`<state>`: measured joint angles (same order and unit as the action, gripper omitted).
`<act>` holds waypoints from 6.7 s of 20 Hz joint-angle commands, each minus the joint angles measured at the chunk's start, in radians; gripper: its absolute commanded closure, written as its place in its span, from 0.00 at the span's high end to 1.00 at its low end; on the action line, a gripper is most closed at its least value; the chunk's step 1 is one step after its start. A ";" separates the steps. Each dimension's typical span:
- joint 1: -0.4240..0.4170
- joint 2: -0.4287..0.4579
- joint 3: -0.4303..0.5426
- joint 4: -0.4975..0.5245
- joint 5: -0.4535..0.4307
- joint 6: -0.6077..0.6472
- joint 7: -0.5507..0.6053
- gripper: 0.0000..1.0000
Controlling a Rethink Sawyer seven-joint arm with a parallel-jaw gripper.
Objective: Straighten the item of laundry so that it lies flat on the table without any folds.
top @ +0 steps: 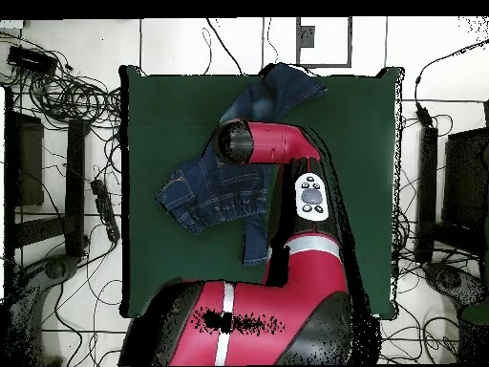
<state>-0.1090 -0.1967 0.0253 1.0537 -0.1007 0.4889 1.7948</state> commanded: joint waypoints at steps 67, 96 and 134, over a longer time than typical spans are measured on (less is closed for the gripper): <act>0.432 -0.090 -0.174 0.295 0.522 -0.063 0.789 1.00; -0.034 -0.279 0.014 0.431 0.109 -0.026 0.367 1.00; 0.085 -0.155 0.000 0.368 0.091 -0.123 0.642 1.00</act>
<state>-0.0508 -0.4652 -0.1063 1.3905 -0.0421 0.4093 2.3412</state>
